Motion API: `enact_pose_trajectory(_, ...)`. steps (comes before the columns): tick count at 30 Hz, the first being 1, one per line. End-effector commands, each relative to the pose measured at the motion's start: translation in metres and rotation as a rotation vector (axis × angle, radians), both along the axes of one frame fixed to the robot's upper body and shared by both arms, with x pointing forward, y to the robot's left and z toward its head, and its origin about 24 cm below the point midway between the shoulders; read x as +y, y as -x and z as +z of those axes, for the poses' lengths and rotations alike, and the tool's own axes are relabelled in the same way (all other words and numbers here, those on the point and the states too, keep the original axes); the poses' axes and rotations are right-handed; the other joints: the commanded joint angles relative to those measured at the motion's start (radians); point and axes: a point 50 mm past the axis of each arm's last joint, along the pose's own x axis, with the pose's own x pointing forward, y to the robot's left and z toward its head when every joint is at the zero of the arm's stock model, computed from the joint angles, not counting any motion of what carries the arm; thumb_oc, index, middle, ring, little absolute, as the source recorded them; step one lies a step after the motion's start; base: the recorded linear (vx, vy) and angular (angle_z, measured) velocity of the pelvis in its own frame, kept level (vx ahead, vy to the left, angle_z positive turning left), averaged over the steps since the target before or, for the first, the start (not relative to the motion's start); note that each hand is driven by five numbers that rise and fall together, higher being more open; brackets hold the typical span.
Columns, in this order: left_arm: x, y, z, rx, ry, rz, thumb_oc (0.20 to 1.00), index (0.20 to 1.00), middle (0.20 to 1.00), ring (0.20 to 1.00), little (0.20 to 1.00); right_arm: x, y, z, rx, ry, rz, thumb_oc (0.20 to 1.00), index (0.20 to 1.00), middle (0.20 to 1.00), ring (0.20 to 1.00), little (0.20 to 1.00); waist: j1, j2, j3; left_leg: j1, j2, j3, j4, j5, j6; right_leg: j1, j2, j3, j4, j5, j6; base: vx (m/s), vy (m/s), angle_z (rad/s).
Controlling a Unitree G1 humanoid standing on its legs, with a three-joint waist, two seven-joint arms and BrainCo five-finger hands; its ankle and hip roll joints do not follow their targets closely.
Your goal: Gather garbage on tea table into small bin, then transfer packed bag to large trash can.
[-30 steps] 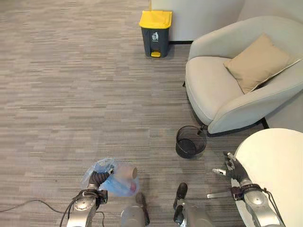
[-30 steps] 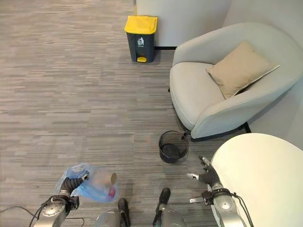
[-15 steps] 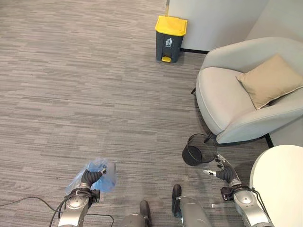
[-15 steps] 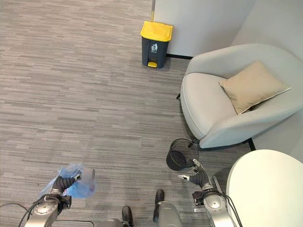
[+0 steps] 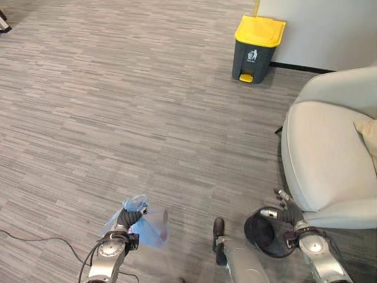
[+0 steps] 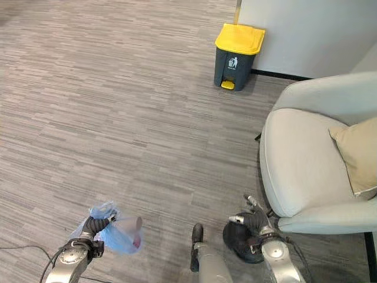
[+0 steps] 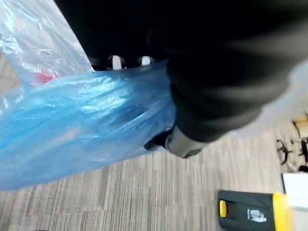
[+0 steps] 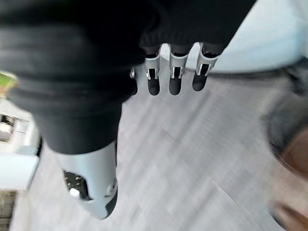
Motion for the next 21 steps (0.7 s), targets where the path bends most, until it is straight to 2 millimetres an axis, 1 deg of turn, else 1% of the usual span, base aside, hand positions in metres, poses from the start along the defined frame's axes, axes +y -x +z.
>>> enact_pose_trajectory(1,0.019,-0.015,0.027,-0.134,-0.064,-0.01,0.2,0.2,0.2,0.2,0.2,-0.006,0.009,0.003,-0.038,-0.002,-0.026,1.0,1.0,1.0,1.0,1.0,-0.039,-0.043,-0.059,-0.09,-0.056,0.021,-0.034,0.015,-0.004,0.041,-0.076,0.053,-0.071,-0.07,0.153,0.12,-0.082,-0.42)
enact_pose_trajectory(2,0.017,-0.017,0.028,-0.138,-0.064,-0.017,0.2,0.2,0.2,0.2,0.2,-0.006,0.008,0.004,-0.042,-0.003,-0.027,1.0,1.0,1.0,1.0,1.0,-0.037,-0.049,-0.056,-0.114,-0.058,0.021,-0.046,0.001,0.006,0.052,-0.075,0.059,-0.079,-0.076,0.153,0.12,-0.08,-0.14)
enact_pose_trajectory(3,0.017,-0.017,0.028,-0.138,-0.064,-0.017,0.2,0.2,0.2,0.2,0.2,-0.006,0.008,0.004,-0.042,-0.003,-0.028,1.0,1.0,1.0,1.0,1.0,-0.036,-0.048,-0.055,-0.114,-0.057,0.021,-0.043,-0.002,0.007,0.053,-0.074,0.059,-0.079,-0.076,0.153,0.15,-0.047,-0.08)
enact_pose_trajectory(4,0.017,-0.018,0.029,-0.14,-0.073,-0.029,0.2,0.2,0.2,0.2,0.2,-0.007,0.007,0.005,-0.048,-0.006,-0.034,1.0,1.0,1.0,1.0,1.0,-0.02,-0.061,-0.045,-0.167,-0.078,0.005,-0.066,-0.053,0.023,0.077,-0.073,0.081,-0.094,-0.088,0.154,0.15,-0.038,-0.32)
enact_pose_trajectory(5,0.017,-0.019,0.03,-0.143,-0.077,-0.031,0.2,0.2,0.2,0.2,0.2,-0.007,0.006,0.004,-0.047,-0.011,-0.039,1.0,1.0,1.0,1.0,1.0,-0.017,-0.071,-0.045,-0.199,-0.095,-0.009,-0.078,-0.047,0.024,0.082,-0.079,0.089,-0.1,-0.086,0.156,0.19,-0.049,-0.47)
enact_pose_trajectory(7,0.018,-0.019,0.03,-0.144,-0.079,-0.027,0.2,0.2,0.2,0.2,0.2,-0.007,0.006,0.001,-0.04,-0.026,-0.058,1.0,1.0,1.0,1.0,1.0,-0.002,-0.081,-0.034,-0.269,-0.113,-0.036,-0.101,-0.005,0.016,0.105,-0.075,0.109,-0.112,-0.09,0.156,0.16,-0.003,-0.39)
enact_pose_trajectory(8,0.019,-0.019,0.031,-0.146,-0.079,-0.026,0.2,0.2,0.2,0.2,0.2,-0.008,0.009,-0.003,-0.027,-0.039,-0.078,1.0,1.0,1.0,1.0,1.0,0.014,-0.077,-0.026,-0.308,-0.119,-0.051,-0.145,0.052,0.008,0.124,-0.061,0.123,-0.114,-0.102,0.153,0.16,0.017,-0.38)
enact_pose_trajectory(9,0.019,-0.019,0.032,-0.146,-0.08,-0.026,0.2,0.2,0.2,0.2,0.2,-0.008,0.009,-0.003,-0.027,-0.039,-0.078,1.0,1.0,1.0,1.0,1.0,0.014,-0.078,-0.026,-0.306,-0.12,-0.051,-0.147,0.053,0.008,0.125,-0.061,0.123,-0.114,-0.103,0.153,0.26,0.061,-0.36)
enact_pose_trajectory(10,0.02,-0.019,0.032,-0.145,-0.081,-0.025,0.2,0.2,0.2,0.2,0.2,-0.008,0.011,-0.007,-0.012,-0.053,-0.096,1.0,1.0,1.0,1.0,1.0,0.03,-0.07,-0.022,-0.346,-0.123,-0.057,-0.195,0.114,0.002,0.149,-0.045,0.139,-0.111,-0.12,0.149,0.24,0.075,-0.51)
enact_pose_trajectory(11,0.02,-0.019,0.032,-0.144,-0.08,-0.024,0.2,0.2,0.2,0.2,0.2,-0.008,0.012,-0.01,-0.001,-0.057,-0.105,1.0,1.0,1.0,1.0,1.0,0.038,-0.068,-0.021,-0.363,-0.121,-0.052,-0.213,0.141,-0.001,0.165,-0.039,0.148,-0.109,-0.131,0.147,0.44,0.175,-0.45)
enact_pose_trajectory(12,0.019,-0.018,0.031,-0.14,-0.077,-0.027,0.2,0.2,0.2,0.2,0.2,-0.007,0.013,-0.012,0.011,-0.062,-0.106,1.0,1.0,1.0,1.0,1.0,0.045,-0.063,-0.027,-0.351,-0.11,-0.033,-0.251,0.145,0.004,0.186,-0.03,0.163,-0.102,-0.151,0.148,0.4,0.185,-0.54)
enact_pose_trajectory(13,0.019,-0.016,0.031,-0.138,-0.077,-0.029,0.2,0.2,0.2,0.2,0.2,-0.006,0.015,-0.014,0.018,-0.059,-0.103,1.0,1.0,1.0,1.0,1.0,0.048,-0.064,-0.036,-0.323,-0.108,-0.027,-0.273,0.142,0.012,0.202,-0.032,0.173,-0.103,-0.159,0.151,0.44,0.214,-0.51)
enact_pose_trajectory(15,0.02,-0.014,0.029,-0.126,-0.083,-0.033,0.2,0.2,0.2,0.2,0.2,-0.002,0.015,-0.016,0.032,-0.057,-0.083,1.0,1.0,1.0,1.0,1.0,0.049,-0.073,-0.052,-0.302,-0.117,-0.018,-0.27,0.129,0.03,0.223,-0.051,0.197,-0.079,-0.178,0.161,0.44,0.226,-0.61)
enact_pose_trajectory(18,0.026,-0.013,0.032,-0.131,-0.097,-0.022,0.2,0.2,0.2,0.2,0.2,0.004,0.01,-0.015,0.033,-0.062,-0.054,1.0,1.0,1.0,1.0,1.0,0.064,-0.085,-0.059,-0.28,-0.118,0.018,-0.258,0.097,0.056,0.217,-0.072,0.226,-0.042,-0.185,0.176,0.31,0.192,-0.43)
enact_pose_trajectory(19,0.028,-0.014,0.034,-0.144,-0.093,-0.003,0.2,0.2,0.2,0.2,0.2,0.007,0.006,-0.014,0.026,-0.07,-0.045,1.0,1.0,1.0,1.0,1.0,0.074,-0.088,-0.059,-0.278,-0.123,0.032,-0.243,0.076,0.072,0.209,-0.082,0.232,-0.01,-0.185,0.189,0.19,0.132,-0.77)
enact_pose_trajectory(20,0.028,-0.014,0.034,-0.144,-0.093,-0.003,0.2,0.2,0.2,0.2,0.2,0.007,0.006,-0.014,0.026,-0.07,-0.045,1.0,1.0,1.0,1.0,1.0,0.076,-0.089,-0.058,-0.278,-0.123,0.035,-0.242,0.075,0.072,0.207,-0.082,0.234,-0.008,-0.186,0.19,0.18,0.13,-0.67)
enact_pose_trajectory(21,0.029,-0.014,0.035,-0.148,-0.095,0.003,0.2,0.2,0.2,0.2,0.2,0.009,0.005,-0.014,0.022,-0.081,-0.046,1.0,1.0,1.0,1.0,1.0,0.08,-0.09,-0.058,-0.272,-0.125,0.037,-0.241,0.063,0.082,0.195,-0.083,0.245,0.022,-0.186,0.197,0.17,0.121,-0.52)
